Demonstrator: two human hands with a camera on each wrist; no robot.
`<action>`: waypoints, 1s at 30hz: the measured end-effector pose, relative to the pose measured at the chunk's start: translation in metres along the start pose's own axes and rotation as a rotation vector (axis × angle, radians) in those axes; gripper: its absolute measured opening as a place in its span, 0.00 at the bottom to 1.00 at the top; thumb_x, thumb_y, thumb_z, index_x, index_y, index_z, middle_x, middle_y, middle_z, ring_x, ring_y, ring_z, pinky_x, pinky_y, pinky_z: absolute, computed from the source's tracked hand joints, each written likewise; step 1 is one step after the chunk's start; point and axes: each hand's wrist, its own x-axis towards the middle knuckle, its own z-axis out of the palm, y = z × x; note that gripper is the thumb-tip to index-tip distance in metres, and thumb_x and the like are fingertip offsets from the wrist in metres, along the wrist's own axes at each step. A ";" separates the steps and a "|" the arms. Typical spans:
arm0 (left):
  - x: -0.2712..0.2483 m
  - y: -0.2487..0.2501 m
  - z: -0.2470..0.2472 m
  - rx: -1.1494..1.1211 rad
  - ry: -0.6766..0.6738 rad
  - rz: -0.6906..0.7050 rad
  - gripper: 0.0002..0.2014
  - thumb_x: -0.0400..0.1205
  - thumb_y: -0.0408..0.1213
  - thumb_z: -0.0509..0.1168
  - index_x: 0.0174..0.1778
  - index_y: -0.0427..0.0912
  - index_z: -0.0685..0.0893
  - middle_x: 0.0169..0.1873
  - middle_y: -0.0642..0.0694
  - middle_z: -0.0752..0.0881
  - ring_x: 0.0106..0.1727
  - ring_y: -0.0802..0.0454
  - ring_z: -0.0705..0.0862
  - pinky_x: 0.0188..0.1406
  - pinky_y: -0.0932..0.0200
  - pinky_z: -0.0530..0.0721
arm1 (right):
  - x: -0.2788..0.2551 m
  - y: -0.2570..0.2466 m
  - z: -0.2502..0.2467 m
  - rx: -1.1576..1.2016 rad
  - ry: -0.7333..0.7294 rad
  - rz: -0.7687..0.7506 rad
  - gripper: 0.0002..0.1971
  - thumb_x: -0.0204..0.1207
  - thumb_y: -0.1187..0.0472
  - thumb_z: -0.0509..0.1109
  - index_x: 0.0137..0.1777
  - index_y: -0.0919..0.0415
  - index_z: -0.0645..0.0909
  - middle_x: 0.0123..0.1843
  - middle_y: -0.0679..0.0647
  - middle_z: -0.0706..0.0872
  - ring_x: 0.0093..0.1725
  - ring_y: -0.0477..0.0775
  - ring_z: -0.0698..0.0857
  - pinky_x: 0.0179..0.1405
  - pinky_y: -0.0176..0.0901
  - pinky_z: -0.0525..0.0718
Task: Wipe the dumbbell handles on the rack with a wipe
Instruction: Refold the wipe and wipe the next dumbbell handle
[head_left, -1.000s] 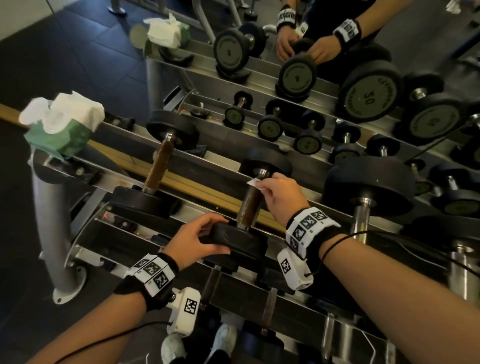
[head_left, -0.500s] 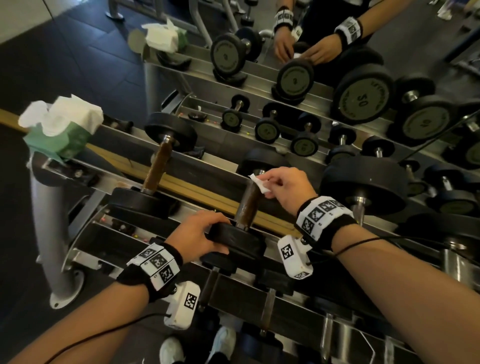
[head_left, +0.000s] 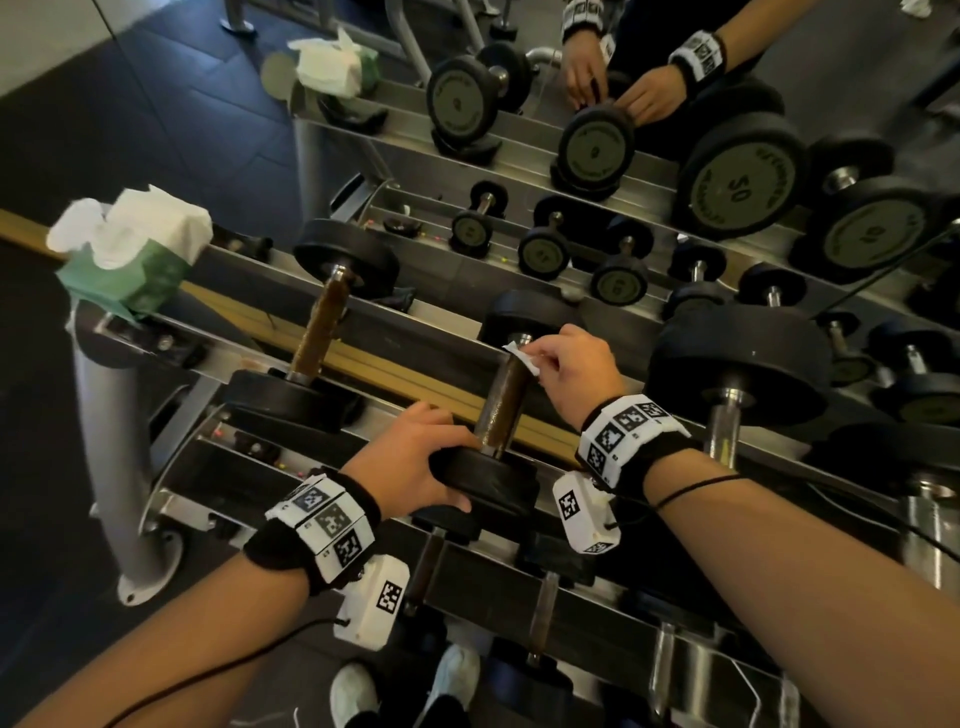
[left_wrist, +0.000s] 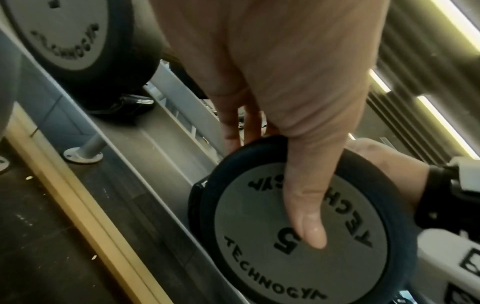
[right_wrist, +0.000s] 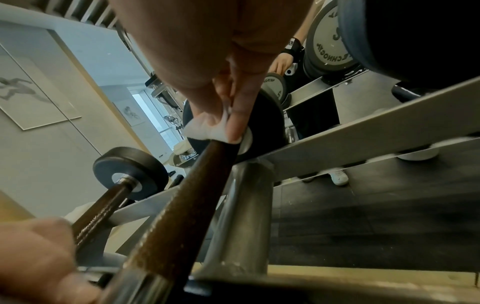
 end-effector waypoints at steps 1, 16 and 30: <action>-0.001 0.000 0.002 -0.032 0.014 -0.021 0.26 0.67 0.53 0.78 0.60 0.66 0.79 0.47 0.71 0.71 0.49 0.70 0.63 0.48 0.69 0.64 | -0.004 0.000 0.002 0.021 -0.018 0.003 0.11 0.81 0.63 0.66 0.56 0.53 0.88 0.49 0.49 0.78 0.49 0.52 0.81 0.48 0.42 0.78; -0.023 -0.002 0.006 -0.493 0.095 -0.089 0.29 0.69 0.45 0.79 0.65 0.70 0.80 0.61 0.66 0.82 0.65 0.65 0.80 0.66 0.60 0.80 | -0.011 -0.008 -0.013 0.107 -0.377 0.038 0.12 0.76 0.66 0.72 0.50 0.46 0.87 0.45 0.46 0.87 0.44 0.44 0.87 0.48 0.44 0.88; -0.019 0.005 0.008 -0.372 0.016 -0.053 0.27 0.74 0.48 0.75 0.67 0.74 0.78 0.56 0.70 0.74 0.61 0.69 0.75 0.63 0.59 0.81 | -0.010 -0.022 -0.002 -0.124 -0.242 -0.029 0.12 0.82 0.61 0.65 0.62 0.53 0.85 0.62 0.54 0.79 0.60 0.55 0.82 0.60 0.44 0.80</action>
